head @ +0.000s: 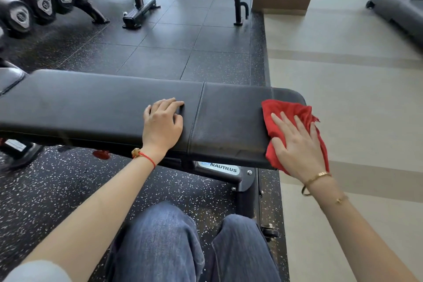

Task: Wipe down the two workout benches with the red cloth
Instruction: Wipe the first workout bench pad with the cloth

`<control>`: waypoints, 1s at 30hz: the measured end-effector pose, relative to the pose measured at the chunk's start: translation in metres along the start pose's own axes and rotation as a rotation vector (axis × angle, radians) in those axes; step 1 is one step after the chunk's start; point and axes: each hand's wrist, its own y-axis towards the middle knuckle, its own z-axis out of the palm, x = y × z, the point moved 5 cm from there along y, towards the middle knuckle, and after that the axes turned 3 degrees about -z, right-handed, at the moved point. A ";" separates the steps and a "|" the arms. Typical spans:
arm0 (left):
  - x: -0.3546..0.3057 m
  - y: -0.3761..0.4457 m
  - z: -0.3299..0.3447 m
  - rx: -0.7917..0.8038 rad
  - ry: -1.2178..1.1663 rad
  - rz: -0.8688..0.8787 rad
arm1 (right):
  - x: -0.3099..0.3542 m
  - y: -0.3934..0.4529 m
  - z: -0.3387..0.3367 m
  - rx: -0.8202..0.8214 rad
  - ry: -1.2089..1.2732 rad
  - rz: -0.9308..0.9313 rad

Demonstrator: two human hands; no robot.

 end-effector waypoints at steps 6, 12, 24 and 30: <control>-0.003 -0.001 -0.001 -0.002 0.002 0.000 | -0.007 0.081 -0.001 0.081 0.021 0.056; -0.004 0.001 -0.003 -0.014 0.004 -0.011 | -0.001 0.118 0.003 0.094 0.031 0.092; -0.004 0.003 -0.002 -0.025 -0.008 -0.012 | 0.048 0.011 0.004 0.071 0.003 -0.318; -0.001 0.004 -0.002 -0.021 -0.023 -0.004 | 0.067 0.089 0.011 0.111 0.016 -0.208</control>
